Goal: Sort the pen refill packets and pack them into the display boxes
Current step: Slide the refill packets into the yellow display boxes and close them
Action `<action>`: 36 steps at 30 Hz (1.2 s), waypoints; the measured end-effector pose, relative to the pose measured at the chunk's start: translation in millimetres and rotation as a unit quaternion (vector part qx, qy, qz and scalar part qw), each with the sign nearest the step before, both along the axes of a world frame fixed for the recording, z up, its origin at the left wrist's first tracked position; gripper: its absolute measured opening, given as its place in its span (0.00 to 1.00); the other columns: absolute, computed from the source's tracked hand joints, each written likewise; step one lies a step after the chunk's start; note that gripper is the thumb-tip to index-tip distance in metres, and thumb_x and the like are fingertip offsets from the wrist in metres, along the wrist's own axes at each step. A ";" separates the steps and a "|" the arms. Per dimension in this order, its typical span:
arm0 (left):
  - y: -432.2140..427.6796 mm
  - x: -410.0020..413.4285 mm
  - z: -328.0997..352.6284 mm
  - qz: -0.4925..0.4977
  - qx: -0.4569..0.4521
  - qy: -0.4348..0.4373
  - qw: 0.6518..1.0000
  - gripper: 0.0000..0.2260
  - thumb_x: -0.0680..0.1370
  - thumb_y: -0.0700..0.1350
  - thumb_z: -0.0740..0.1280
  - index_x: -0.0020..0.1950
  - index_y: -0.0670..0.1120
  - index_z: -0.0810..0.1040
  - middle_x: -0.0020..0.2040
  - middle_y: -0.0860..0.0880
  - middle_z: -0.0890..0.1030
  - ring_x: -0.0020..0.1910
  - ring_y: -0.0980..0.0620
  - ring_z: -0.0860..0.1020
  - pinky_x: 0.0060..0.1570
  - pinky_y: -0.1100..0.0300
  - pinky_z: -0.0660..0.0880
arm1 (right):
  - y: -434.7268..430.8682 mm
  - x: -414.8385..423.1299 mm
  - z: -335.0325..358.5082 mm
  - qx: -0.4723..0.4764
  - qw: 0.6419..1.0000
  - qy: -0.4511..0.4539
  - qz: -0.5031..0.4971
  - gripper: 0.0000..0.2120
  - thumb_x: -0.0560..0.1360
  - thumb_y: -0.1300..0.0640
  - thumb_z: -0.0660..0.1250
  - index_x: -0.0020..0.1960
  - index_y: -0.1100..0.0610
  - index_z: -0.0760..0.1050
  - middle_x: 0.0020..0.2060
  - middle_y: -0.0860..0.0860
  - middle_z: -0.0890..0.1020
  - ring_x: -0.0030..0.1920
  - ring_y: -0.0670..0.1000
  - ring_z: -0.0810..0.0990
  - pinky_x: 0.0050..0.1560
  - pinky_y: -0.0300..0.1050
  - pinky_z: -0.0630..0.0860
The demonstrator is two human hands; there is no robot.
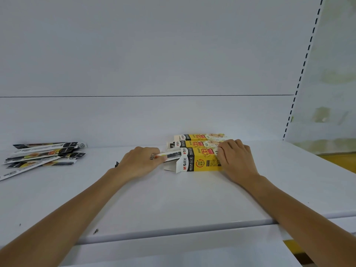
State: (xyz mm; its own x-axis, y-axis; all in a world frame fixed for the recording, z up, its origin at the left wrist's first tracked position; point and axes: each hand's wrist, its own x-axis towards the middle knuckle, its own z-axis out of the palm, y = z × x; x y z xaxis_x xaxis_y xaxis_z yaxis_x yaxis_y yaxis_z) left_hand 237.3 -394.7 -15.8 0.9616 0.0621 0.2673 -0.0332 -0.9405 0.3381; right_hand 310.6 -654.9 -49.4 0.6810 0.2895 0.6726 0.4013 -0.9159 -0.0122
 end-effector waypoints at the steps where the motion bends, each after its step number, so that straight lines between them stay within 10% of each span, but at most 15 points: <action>1: -1.9 0.3 0.0 -0.004 -0.004 0.001 1.000 0.16 0.78 0.57 0.59 0.35 0.49 0.70 0.32 0.52 0.70 0.33 0.52 0.69 0.32 0.58 0.61 | 0.0 0.3 0.0 0.003 1.000 0.002 0.001 0.28 0.74 0.47 0.41 0.45 0.59 0.77 0.45 0.53 0.80 0.44 0.56 0.73 0.42 0.46 0.64; 12: -48.2 8.7 0.0 -0.088 -0.142 0.038 0.985 0.06 0.81 0.45 0.52 0.50 0.45 0.66 0.40 0.48 0.76 0.35 0.52 0.71 0.37 0.57 0.66 | 0.0 -6.3 5.9 0.040 0.997 0.033 0.054 0.31 0.71 0.45 0.38 0.50 0.58 0.77 0.49 0.52 0.78 0.48 0.53 0.71 0.48 0.46 0.64; 17: -31.3 -0.6 21.9 0.004 0.054 -0.139 0.989 0.12 0.81 0.51 0.54 0.51 0.45 0.73 0.48 0.50 0.78 0.49 0.47 0.75 0.50 0.54 0.65 | -6.6 -1.9 14.4 0.020 0.994 0.075 0.074 0.29 0.71 0.43 0.41 0.51 0.55 0.77 0.51 0.51 0.78 0.51 0.52 0.71 0.49 0.47 0.67; 22: 0.6 -25.5 16.5 0.081 -0.146 0.039 0.985 0.09 0.78 0.55 0.59 0.48 0.52 0.74 0.46 0.53 0.77 0.48 0.50 0.75 0.44 0.58 0.68 | -30.9 -2.7 25.2 0.051 0.989 0.096 0.099 0.18 0.76 0.43 0.59 0.60 0.51 0.75 0.58 0.47 0.73 0.60 0.51 0.67 0.57 0.48 0.66; 36: -17.3 -12.5 -9.2 0.100 -0.301 -0.050 0.947 0.06 0.73 0.48 0.70 0.47 0.48 0.78 0.44 0.50 0.79 0.41 0.55 0.75 0.38 0.65 0.68 | -34.4 -3.6 8.0 0.104 0.979 0.104 0.141 0.17 0.77 0.47 0.59 0.60 0.55 0.74 0.56 0.50 0.73 0.59 0.50 0.64 0.54 0.38 0.63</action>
State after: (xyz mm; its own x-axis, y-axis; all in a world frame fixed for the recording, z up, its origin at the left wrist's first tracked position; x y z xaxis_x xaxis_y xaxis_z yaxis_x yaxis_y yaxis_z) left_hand 224.8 -412.0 -25.1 0.8860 0.4110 0.2148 0.0649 -0.5685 0.8201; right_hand 307.0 -689.2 -41.4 0.7226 0.3570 0.5920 0.6065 -0.7383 -0.2951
